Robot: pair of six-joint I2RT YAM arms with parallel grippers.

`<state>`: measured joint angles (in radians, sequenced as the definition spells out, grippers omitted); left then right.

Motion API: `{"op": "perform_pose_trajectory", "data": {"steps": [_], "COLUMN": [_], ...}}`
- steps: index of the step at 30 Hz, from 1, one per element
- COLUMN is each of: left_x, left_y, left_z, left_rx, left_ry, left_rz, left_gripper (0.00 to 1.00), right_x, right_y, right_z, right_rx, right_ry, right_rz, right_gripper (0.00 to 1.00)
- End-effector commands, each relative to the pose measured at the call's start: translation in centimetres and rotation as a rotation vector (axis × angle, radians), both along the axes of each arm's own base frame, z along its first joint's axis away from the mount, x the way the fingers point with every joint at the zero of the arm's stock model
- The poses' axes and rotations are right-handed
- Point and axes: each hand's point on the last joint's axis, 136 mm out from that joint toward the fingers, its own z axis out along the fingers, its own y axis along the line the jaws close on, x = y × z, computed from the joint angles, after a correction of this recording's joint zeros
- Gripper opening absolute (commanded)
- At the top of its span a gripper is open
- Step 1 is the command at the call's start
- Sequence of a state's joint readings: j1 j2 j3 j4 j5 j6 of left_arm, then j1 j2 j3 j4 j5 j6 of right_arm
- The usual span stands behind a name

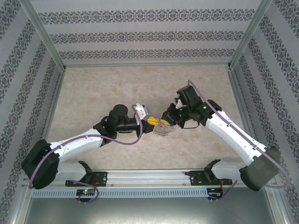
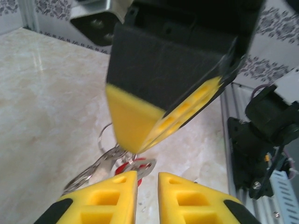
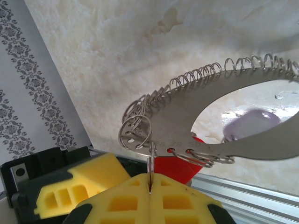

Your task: Put the keys on the keyring

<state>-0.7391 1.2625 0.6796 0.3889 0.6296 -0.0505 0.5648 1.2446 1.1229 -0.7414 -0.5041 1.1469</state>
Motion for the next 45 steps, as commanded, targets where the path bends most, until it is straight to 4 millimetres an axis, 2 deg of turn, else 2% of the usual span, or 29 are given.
{"op": "perform_pose_trajectory", "data": {"steps": [1,7,14,20,23,27,29,36,40,45], "left_x": [-1.1,-1.7,-0.7,0.1,0.4,0.4,0.2,0.0,1.2,2.5], "left_y": [-0.4,0.1,-0.6,-0.6,-0.2,0.2,0.4,2.3,4.5,6.0], "left_z": [3.2,2.6,1.9,1.7,2.0,2.1,2.0,1.6,0.9,0.4], "left_rx": [-0.111,-0.068,-0.053,-0.042,-0.035,-0.011,-0.001,0.061,0.087,0.078], "left_ry": [-0.017,-0.021,-0.002,0.013,-0.003,-0.019,-0.023,-0.076,-0.056,0.036], "left_rz": [-0.034,-0.041,-0.025,0.010,0.043,0.049,0.043,0.072,0.172,0.262], "left_gripper": [0.17,0.18,0.19,0.10,0.08,0.00,0.00,0.00,0.00,0.00], "right_x": [0.7,1.1,1.4,1.1,0.9,0.7,0.7,0.4,0.1,0.1], "right_y": [1.0,1.4,2.3,3.2,3.6,3.8,4.0,4.3,5.0,5.4], "right_z": [1.2,1.7,2.6,2.9,2.9,3.0,3.2,3.4,4.2,5.0], "right_rx": [0.062,0.076,0.114,0.134,0.136,0.145,0.150,0.164,0.210,0.233], "right_ry": [-0.033,-0.051,-0.096,-0.102,-0.110,-0.117,-0.122,-0.119,-0.117,-0.126], "right_rz": [0.016,0.019,0.048,0.077,0.098,0.113,0.120,0.161,0.190,0.202], "right_gripper": [0.00,0.00,0.00,0.00,0.00,0.00,0.00,0.00,0.00,0.00]}}
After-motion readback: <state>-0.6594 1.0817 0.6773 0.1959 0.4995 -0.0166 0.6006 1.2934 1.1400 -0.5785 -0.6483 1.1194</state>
